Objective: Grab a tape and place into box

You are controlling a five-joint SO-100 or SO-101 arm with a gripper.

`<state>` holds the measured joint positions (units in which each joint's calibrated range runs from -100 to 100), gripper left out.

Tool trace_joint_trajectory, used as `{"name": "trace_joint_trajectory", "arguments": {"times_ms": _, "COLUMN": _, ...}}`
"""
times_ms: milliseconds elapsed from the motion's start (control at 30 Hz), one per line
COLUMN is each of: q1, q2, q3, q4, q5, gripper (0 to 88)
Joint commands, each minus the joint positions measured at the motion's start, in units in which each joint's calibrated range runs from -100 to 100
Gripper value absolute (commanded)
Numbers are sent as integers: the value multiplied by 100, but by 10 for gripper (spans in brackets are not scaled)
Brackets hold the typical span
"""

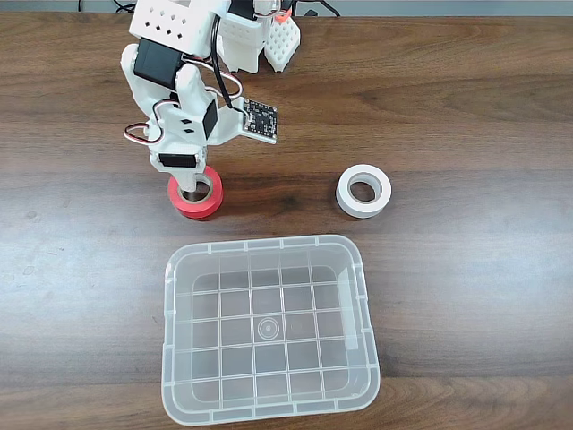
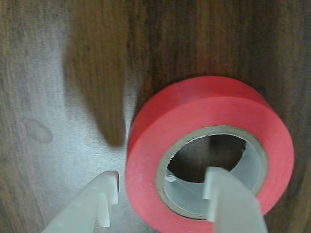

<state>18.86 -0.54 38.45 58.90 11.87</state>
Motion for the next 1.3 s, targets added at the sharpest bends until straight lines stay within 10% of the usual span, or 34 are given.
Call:
{"name": "trace_joint_trajectory", "arguments": {"times_ms": 0, "q1": -13, "q2": -66, "q3": -73, "q4": -94, "q5": 15, "gripper": 88}}
{"name": "trace_joint_trajectory", "arguments": {"times_ms": 1267, "q1": -1132, "q2": -2158, "q3": -3700, "q4": 2304, "q5": -64, "gripper": 24}}
